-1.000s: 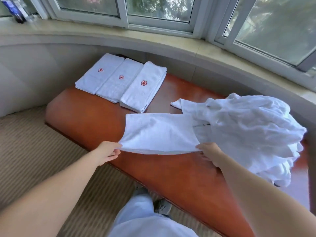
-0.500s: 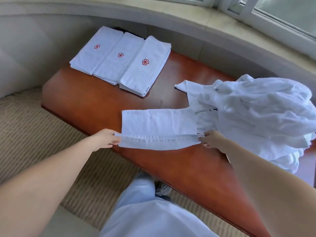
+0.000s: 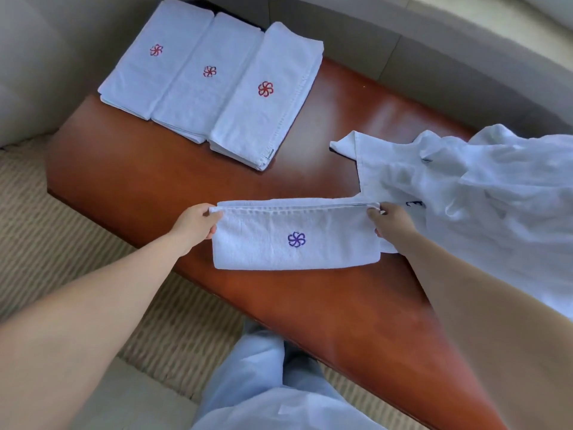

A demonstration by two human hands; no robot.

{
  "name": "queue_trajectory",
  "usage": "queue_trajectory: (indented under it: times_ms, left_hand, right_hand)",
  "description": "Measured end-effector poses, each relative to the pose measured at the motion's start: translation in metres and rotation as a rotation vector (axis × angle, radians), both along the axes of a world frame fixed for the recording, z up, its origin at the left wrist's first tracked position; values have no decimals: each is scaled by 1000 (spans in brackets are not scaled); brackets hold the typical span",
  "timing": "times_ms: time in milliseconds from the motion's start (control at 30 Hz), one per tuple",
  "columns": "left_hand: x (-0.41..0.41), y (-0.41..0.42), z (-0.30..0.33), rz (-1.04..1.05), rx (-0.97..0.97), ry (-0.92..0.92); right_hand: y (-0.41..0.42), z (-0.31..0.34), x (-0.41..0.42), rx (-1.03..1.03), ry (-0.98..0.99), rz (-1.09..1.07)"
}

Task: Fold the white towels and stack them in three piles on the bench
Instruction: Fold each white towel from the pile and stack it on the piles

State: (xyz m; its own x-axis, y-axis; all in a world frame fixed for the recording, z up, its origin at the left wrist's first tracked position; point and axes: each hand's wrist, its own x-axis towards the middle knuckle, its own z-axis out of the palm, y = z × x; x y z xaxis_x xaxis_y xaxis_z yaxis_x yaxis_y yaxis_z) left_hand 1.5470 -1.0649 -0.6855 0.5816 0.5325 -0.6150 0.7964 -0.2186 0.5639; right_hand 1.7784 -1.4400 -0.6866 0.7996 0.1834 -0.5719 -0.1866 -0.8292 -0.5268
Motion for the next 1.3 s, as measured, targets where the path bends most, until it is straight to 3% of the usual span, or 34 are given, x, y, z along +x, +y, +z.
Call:
queue_trajectory:
  times_ms: [567, 667, 767, 867, 1100, 1200, 1300]
  left_hand:
    - [50, -7, -51, 126, 107, 95]
    - [45, -31, -48, -116, 256, -57]
    - [43, -71, -56, -635, 365, -193]
    - [44, -92, -87, -962, 589, -122]
    - [26, -59, -146, -911, 835, -212]
    - [22, -61, -138, -831, 839, -159]
    - [21, -64, -120, -792, 764, 12]
  right_hand:
    - [40, -46, 13, -134, -14, -172]
    - [52, -38, -20, 8, -132, -106]
    - [67, -51, -59, 47, -283, 378]
    - [77, -82, -83, -117, -402, 715]
    - [39, -138, -68, -99, -784, 684]
    - [33, -130, -63, -128, -728, 631]
    - [24, -105, -55, -177, -581, 573]
